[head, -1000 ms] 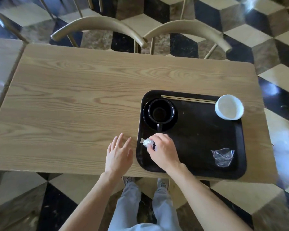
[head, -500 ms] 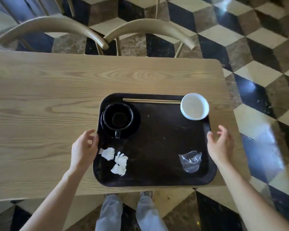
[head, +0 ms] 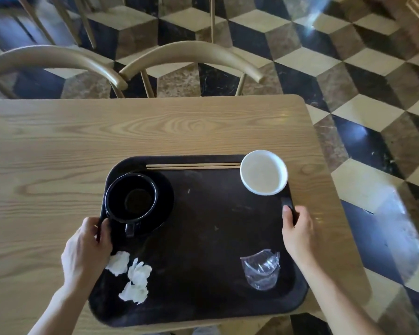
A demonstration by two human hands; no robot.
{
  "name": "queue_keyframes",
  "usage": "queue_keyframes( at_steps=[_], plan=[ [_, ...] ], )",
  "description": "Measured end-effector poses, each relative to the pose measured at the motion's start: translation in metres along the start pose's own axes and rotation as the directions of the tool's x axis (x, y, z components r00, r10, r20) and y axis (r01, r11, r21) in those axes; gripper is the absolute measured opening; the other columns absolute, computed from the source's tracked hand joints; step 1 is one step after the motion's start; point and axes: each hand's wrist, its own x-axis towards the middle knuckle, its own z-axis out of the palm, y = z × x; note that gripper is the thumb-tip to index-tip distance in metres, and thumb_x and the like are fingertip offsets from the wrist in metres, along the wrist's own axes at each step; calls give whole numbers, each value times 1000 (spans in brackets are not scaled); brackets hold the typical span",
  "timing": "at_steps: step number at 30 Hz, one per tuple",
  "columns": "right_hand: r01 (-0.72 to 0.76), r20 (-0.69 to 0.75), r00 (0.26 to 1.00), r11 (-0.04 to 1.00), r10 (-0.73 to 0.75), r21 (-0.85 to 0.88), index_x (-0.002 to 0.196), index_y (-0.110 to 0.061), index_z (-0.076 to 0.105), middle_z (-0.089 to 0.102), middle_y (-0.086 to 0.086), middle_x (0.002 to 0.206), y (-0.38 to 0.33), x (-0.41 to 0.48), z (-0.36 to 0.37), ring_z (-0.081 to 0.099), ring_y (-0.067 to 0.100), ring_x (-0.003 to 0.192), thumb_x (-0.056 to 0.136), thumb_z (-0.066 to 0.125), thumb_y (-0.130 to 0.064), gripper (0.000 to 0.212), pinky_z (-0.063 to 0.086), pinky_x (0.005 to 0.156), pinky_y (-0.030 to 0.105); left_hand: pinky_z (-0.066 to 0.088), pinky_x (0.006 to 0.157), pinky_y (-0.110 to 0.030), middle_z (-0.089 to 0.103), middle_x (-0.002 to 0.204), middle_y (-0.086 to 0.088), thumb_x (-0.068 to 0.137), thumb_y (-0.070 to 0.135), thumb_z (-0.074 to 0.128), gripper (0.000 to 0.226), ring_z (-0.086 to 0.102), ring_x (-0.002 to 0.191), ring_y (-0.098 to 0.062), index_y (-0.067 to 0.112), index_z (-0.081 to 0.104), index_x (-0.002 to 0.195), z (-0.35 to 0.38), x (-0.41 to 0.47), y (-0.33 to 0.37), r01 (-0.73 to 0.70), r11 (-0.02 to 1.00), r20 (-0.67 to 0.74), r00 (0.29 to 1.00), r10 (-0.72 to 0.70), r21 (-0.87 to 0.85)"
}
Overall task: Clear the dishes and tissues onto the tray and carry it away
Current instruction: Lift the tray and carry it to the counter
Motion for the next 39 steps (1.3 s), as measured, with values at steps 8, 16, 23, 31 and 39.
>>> queue_keyframes(
  at_steps=[8,16,23,31,39],
  plan=[
    [10,41,999,999,-12,31,100,1,64,69,21,90,-2,1,-5,61,42,86,97,60,-26,27,42,73,41,40,65,-39,69,81,-18,98,28,57,22,63,78,-46,8,59,93,0,3,1,12,1000,10,1000,-11,-24],
    [-17,94,995,995,8,94,93,-2,60,58,8,80,-10,-1,-8,51,28,74,98,59,-23,22,35,68,34,38,69,-38,71,86,-24,98,22,59,21,65,84,-48,2,63,95,-16,10,3,-12,996,21,1000,14,-86],
    [-48,63,997,994,41,101,95,-2,62,63,13,80,-34,-4,-39,53,30,74,98,60,-24,23,36,68,34,39,71,-36,72,84,-20,98,24,59,22,66,82,-44,3,65,97,-50,25,23,-72,991,24,997,75,-109],
    [-132,8,991,990,132,-52,103,-6,64,70,17,94,-58,-34,-115,61,39,86,100,53,-38,34,40,67,35,42,72,-36,68,80,-8,98,30,56,24,60,77,-33,8,66,97,-102,38,61,-155,974,91,981,172,-168],
    [-311,-86,948,950,308,-23,103,1,64,71,23,96,-50,-93,-194,64,44,93,99,57,-28,30,39,72,36,40,68,-34,67,79,-3,97,30,55,20,59,74,-28,13,66,96,-129,26,106,-286,935,212,920,329,-209]
  ],
)
